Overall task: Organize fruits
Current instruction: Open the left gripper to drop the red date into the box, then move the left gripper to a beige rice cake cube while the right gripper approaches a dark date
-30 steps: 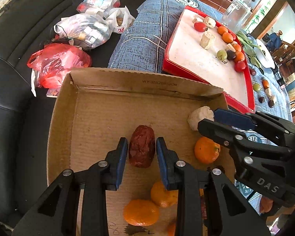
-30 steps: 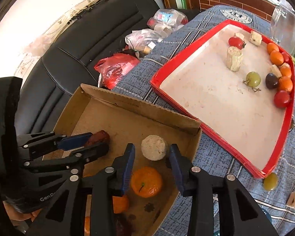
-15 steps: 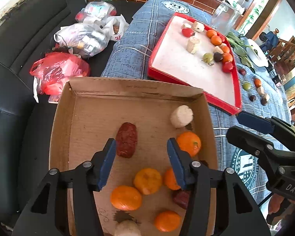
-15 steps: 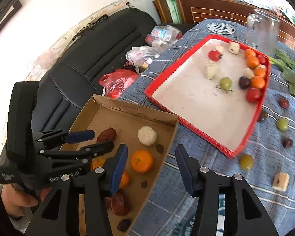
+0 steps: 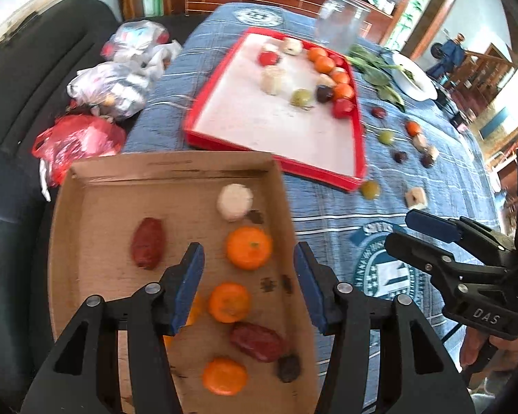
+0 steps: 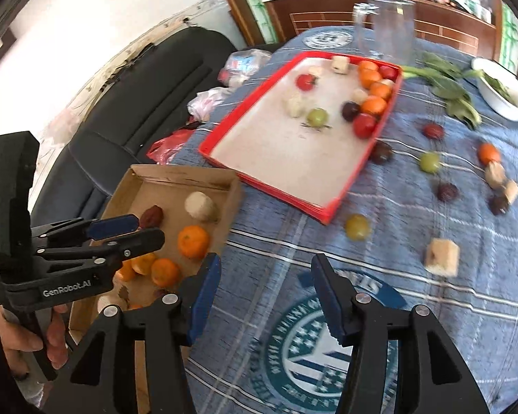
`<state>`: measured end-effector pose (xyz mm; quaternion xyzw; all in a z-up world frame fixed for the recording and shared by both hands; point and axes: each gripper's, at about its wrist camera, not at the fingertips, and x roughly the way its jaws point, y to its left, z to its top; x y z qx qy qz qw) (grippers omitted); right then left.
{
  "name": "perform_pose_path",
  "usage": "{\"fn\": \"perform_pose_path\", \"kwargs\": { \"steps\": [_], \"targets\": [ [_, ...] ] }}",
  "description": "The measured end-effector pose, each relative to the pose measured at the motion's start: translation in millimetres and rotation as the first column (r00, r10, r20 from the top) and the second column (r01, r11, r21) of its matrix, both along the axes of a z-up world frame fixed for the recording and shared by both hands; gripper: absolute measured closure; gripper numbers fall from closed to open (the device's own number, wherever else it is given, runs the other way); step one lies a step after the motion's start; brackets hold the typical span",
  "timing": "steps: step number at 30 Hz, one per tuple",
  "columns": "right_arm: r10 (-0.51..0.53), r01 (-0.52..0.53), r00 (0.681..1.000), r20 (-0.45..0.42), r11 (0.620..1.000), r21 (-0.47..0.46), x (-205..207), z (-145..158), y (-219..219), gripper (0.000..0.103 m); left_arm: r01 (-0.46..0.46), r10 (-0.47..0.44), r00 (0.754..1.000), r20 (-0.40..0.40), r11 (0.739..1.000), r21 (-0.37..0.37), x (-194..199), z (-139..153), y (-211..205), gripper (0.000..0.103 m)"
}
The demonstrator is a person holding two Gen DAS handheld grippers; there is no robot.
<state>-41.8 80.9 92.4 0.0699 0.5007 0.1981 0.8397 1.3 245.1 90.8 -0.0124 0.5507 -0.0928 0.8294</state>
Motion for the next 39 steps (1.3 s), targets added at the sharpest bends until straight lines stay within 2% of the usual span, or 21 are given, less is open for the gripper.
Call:
{"fn": "perform_pose_path", "kwargs": {
  "steps": [11, 25, 32, 39],
  "targets": [
    [-0.136, 0.135, 0.991, -0.015, 0.991, -0.010, -9, -4, -73, 0.047, 0.102, -0.103, 0.995, -0.013, 0.995, -0.013, 5, -3, -61, 0.051],
    [-0.271, 0.270, 0.962, -0.039, 0.963, -0.022, -11, -14, -161, 0.047, 0.204, -0.205, 0.976, -0.067, 0.979, -0.025, 11, -22, -135, 0.051],
    [-0.311, 0.310, 0.950, -0.039, 0.950, -0.032, 6, -18, -198, 0.047, 0.240, -0.243, 0.965, -0.097, 0.970, -0.040, 21, -33, -179, 0.051],
    [-0.351, 0.352, 0.934, -0.074, 0.936, 0.006, 41, -27, -237, 0.050, 0.204, -0.213, 0.970, -0.119, 0.976, -0.079, 38, -48, -209, 0.051]
  ]
}}
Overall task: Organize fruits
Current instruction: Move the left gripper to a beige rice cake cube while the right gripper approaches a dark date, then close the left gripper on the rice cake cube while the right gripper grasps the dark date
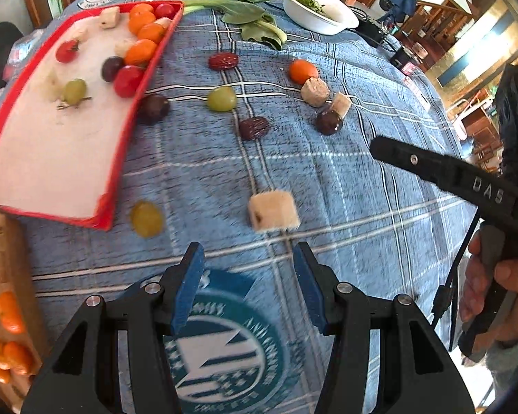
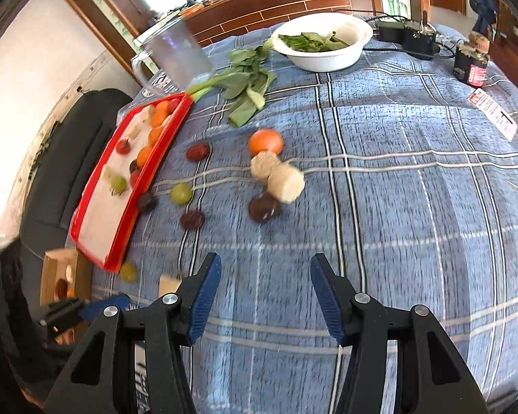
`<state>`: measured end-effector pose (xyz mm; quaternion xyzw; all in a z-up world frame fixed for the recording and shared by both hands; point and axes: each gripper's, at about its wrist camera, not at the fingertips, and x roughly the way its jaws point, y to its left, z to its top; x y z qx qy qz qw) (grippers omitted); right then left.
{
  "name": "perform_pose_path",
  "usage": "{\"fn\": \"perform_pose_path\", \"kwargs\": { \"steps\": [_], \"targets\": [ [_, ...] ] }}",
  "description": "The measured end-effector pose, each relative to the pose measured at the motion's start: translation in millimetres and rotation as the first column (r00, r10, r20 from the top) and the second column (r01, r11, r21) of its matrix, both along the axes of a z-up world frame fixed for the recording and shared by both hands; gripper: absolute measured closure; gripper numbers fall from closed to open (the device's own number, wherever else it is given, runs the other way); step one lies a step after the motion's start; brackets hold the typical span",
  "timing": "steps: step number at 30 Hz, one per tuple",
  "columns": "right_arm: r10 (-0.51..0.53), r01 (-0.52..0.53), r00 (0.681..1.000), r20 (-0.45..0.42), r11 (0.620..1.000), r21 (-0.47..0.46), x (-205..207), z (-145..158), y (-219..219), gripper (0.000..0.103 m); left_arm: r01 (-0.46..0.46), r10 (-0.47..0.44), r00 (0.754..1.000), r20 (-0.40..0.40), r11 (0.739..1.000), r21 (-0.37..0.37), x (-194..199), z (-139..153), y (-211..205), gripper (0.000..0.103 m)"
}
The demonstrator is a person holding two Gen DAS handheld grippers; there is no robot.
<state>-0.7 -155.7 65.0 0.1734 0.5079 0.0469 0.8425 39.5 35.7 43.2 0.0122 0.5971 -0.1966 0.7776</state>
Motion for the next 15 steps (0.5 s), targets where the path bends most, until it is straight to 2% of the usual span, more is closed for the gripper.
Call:
{"fn": "perform_pose_path", "kwargs": {
  "steps": [2, 7, 11, 12, 15],
  "targets": [
    [0.008, -0.008, 1.000, 0.000, 1.000, 0.016, 12, -1, -2, 0.055, -0.015, 0.015, 1.000, 0.008, 1.000, 0.013, 4, -4, -8, 0.051],
    [0.048, -0.048, 0.999, -0.013, 0.999, 0.010, 37, -12, 4, 0.057, -0.020, 0.020, 1.000, -0.010, 1.000, 0.020, 13, -14, -22, 0.051],
    [0.049, -0.049, 0.998, -0.040, 0.999, 0.013, 51, -24, 8, 0.060, -0.009, 0.009, 1.000, -0.007, 1.000, 0.029, 16, -19, -31, 0.063],
    [0.048, -0.048, 0.998, -0.046, 0.999, 0.003, 54, -28, 9, 0.061, -0.011, 0.011, 1.000, -0.005, 1.000, 0.029, 16, -19, -33, 0.064],
    [0.041, -0.042, 0.997, -0.061, 0.999, -0.014, 60, -36, 8, 0.069, -0.022, 0.022, 1.000, -0.001, 1.000, 0.003, 17, -19, -33, 0.069]
  ]
}}
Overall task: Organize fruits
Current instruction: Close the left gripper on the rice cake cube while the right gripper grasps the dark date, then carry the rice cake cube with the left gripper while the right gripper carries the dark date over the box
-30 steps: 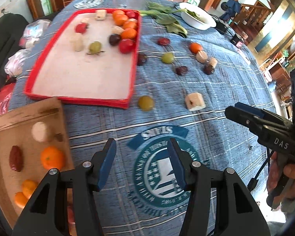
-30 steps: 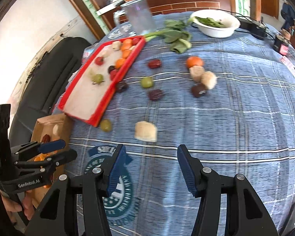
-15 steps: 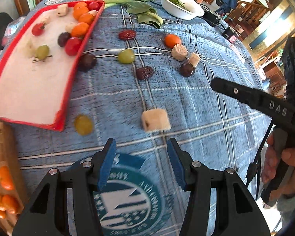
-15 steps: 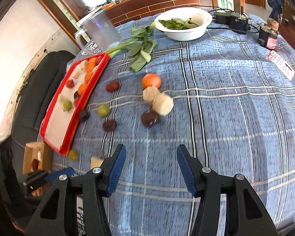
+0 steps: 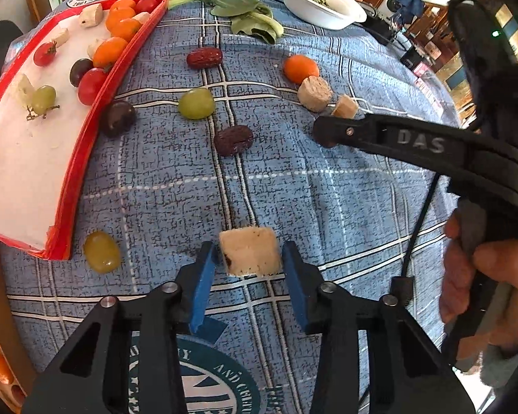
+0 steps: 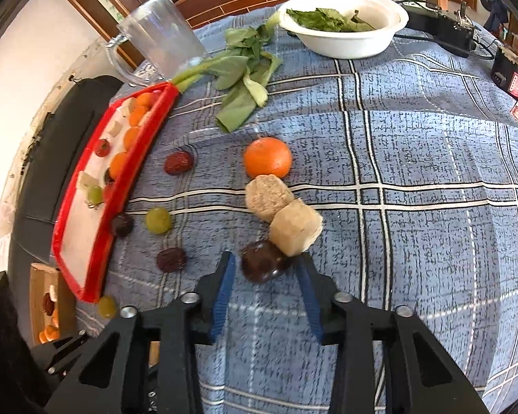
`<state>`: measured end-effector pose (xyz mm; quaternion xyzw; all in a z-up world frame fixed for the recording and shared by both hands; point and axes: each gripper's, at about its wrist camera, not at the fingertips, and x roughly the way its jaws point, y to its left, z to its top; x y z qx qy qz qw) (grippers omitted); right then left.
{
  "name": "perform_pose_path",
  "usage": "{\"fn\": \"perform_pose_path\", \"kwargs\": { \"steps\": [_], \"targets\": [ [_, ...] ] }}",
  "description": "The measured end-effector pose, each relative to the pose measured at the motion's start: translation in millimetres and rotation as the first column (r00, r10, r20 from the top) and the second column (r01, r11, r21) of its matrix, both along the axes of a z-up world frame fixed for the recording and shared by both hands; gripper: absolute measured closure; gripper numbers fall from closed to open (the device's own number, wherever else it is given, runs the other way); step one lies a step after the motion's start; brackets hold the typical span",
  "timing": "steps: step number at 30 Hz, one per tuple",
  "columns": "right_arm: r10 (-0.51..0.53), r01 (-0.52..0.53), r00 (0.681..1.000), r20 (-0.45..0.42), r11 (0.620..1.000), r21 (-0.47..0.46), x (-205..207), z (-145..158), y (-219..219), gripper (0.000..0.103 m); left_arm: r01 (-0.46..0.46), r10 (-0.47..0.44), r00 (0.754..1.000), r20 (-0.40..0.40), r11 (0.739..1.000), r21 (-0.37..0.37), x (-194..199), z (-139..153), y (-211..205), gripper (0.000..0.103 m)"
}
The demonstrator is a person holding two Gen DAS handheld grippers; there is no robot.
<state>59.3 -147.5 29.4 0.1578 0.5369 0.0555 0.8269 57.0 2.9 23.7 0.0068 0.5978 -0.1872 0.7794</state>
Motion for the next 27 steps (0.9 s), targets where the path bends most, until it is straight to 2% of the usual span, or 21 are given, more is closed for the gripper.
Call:
{"fn": "perform_pose_path", "kwargs": {
  "steps": [3, 9, 15, 20, 27],
  "targets": [
    [0.025, -0.025, 1.000, 0.013, 1.000, -0.009, 0, 0, 4, 0.076, 0.000, 0.000, 1.000, 0.006, 1.000, -0.014, -2, 0, 1, 0.070],
    [0.076, -0.076, 0.997, 0.034, 0.997, 0.005, -14, 9, 9, 0.077, -0.017, 0.016, 1.000, -0.016, 0.997, -0.075, -10, 2, 16, 0.070],
    [0.099, -0.101, 0.994, 0.053, 0.994, 0.040, -38, 22, 15, 0.077, -0.029, 0.030, 1.000, 0.002, 0.995, -0.098, -27, 16, 40, 0.070],
    [0.115, -0.120, 0.991, 0.070, 0.990, 0.069, -55, 33, 28, 0.077, -0.053, 0.056, 0.998, 0.028, 0.993, -0.108, -43, 31, 67, 0.070],
    [0.168, -0.174, 0.983, 0.074, 0.981, 0.082, -67, 43, 64, 0.078, -0.094, 0.099, 0.993, 0.063, 0.992, -0.082, -57, 43, 103, 0.070]
  ]
}}
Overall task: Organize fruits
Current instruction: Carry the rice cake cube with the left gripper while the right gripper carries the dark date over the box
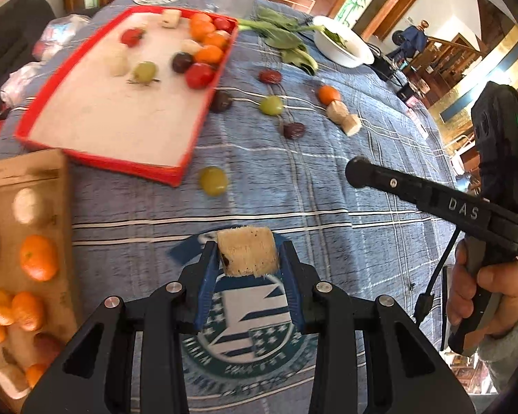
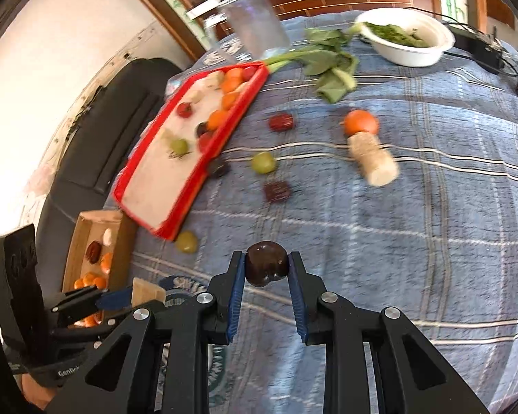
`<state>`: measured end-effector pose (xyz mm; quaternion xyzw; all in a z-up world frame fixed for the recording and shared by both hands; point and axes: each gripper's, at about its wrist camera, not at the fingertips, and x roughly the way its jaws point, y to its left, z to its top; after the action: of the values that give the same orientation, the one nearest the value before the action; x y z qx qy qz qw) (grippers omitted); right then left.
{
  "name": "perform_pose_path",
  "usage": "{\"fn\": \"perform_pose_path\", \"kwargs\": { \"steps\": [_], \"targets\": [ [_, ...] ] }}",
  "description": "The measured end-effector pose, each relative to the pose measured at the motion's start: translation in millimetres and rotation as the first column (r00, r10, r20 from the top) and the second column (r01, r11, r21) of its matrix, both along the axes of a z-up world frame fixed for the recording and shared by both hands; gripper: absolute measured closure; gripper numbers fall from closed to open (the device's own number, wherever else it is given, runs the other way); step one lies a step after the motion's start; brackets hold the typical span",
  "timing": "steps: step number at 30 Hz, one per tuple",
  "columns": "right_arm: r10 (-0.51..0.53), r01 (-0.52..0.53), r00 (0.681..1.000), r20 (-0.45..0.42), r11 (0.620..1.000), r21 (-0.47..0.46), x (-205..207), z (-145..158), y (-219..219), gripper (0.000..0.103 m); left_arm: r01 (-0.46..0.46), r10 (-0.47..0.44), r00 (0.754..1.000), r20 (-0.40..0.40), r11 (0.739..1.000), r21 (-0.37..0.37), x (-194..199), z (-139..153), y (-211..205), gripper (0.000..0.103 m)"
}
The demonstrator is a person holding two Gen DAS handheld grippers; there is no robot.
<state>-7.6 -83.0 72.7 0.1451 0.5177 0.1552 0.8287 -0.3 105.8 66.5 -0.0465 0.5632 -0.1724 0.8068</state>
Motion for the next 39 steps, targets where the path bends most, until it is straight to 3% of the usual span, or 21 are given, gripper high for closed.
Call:
{"fn": "perform_pose_path", "kwargs": {
  "steps": [17, 26, 33, 39],
  "targets": [
    [0.211, -0.211, 0.976, 0.045, 0.977, -0.004, -16, 20, 119, 0.078, -0.129, 0.126, 0.989, 0.077, 0.991, 0.040, -21, 30, 83, 0.069],
    [0.318, -0.318, 0.947, 0.056, 0.948, -0.008, -30, 26, 178, 0.078, -0.252, 0.248, 0.964, 0.099, 0.967, 0.036, -22, 45, 170, 0.069],
    [0.388, -0.387, 0.921, 0.047, 0.922, -0.014, -41, 23, 220, 0.078, -0.336, 0.333, 0.939, 0.090, 0.942, 0.020, -32, 41, 223, 0.069],
    [0.462, -0.462, 0.886, 0.024, 0.887, -0.004, -57, 15, 253, 0.078, -0.343, 0.340, 0.938, 0.064, 0.939, 0.032, -46, 29, 244, 0.069]
  ]
}}
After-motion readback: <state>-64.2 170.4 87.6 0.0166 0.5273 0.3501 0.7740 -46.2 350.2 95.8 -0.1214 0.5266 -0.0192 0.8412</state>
